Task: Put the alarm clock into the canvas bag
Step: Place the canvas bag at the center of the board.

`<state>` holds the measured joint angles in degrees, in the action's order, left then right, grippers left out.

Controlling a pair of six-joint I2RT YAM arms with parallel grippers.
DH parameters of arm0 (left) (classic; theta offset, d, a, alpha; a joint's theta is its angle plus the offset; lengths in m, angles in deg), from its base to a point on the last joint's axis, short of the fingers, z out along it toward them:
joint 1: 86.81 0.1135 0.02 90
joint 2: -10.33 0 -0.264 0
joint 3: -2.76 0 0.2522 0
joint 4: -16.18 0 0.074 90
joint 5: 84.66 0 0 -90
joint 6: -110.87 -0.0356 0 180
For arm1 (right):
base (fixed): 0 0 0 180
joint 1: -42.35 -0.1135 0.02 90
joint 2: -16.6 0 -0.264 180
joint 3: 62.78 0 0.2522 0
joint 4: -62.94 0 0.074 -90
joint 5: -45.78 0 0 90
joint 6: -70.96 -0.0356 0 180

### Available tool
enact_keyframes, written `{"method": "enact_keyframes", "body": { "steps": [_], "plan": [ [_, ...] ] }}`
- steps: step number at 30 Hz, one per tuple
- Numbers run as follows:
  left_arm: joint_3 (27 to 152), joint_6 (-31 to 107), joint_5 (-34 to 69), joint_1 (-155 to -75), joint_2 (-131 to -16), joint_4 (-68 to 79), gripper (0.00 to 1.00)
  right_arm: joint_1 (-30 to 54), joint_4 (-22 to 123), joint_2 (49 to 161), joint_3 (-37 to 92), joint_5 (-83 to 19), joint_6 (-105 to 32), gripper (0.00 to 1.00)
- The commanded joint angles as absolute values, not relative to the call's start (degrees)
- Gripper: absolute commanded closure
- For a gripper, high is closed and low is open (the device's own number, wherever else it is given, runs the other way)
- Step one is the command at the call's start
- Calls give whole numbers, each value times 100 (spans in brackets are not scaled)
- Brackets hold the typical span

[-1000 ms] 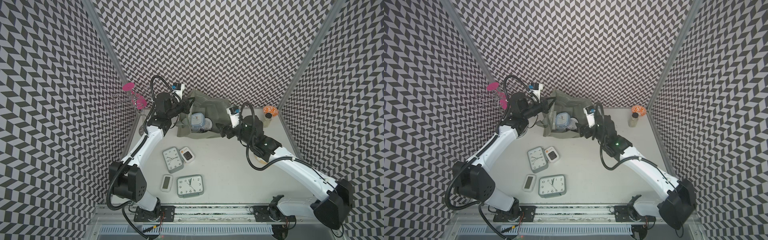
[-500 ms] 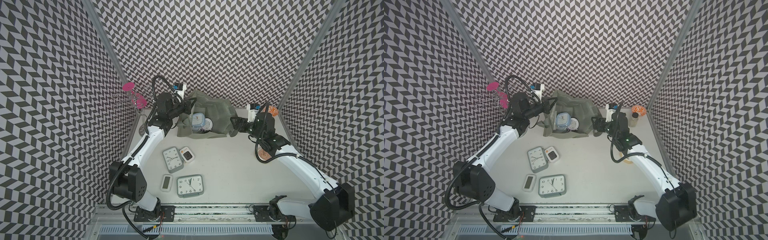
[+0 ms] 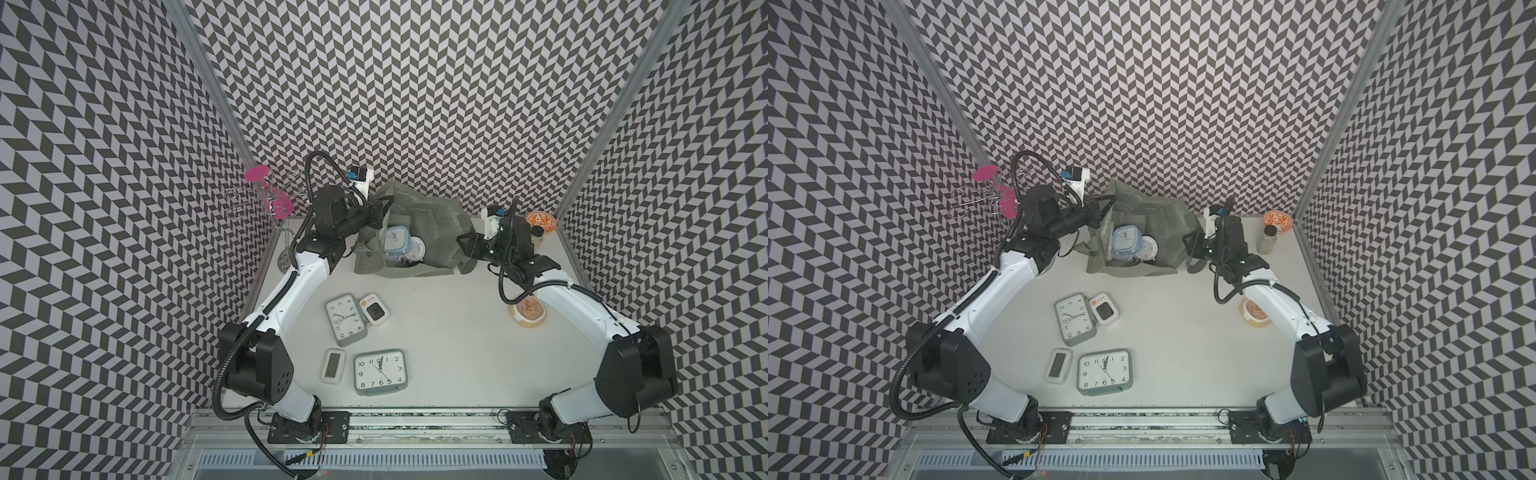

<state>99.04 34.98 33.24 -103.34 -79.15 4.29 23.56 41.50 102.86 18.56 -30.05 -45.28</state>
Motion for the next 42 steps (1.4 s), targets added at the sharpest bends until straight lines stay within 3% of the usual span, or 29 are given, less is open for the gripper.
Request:
{"method": "enact_keyframes", "body": {
  "steps": [1, 3, 4, 22, 26, 28, 31, 34, 38, 42],
  "plan": [
    [10246, 3388, 3411, -10447, -7667, 980, 100, 2389, 4389, 10246, 2155, -3013, -4476, 84],
    [10303, 3388, 3353, -10447, -7707, 965, 100, 2398, 4637, 10108, 2124, -3206, -4504, 98],
    [10340, 3380, 3315, -10447, -7725, 948, 100, 2413, 4708, 10038, 2141, -3293, -4514, 100],
    [11700, 3573, 2958, -10263, -8834, 36, 100, 2836, 3461, 10174, 4072, -3254, -3526, 100],
    [11887, 3546, 3165, -10286, -9037, -362, 85, 3022, 3406, 10208, 3829, -2990, -3522, 100],
    [11826, 3527, 3189, -10315, -9018, -410, 71, 3082, 3543, 10149, 3609, -2865, -3547, 100],
    [11643, 3613, 3084, -10315, -8913, -457, 63, 3136, 3722, 10125, 3413, -2792, -3611, 100],
    [11644, 3721, 2936, -10320, -8752, -704, 49, 3154, 3792, 10159, 3357, -2786, -3615, 100],
    [11061, 3568, 2023, -10482, -8099, -1219, 29, 3272, 3914, 10108, 3208, -2641, -3617, 100],
    [10063, 3984, 1507, -10429, -7203, -1429, 16, 3338, 4019, 10062, 3156, -2469, -3594, 100]
  ]
}}
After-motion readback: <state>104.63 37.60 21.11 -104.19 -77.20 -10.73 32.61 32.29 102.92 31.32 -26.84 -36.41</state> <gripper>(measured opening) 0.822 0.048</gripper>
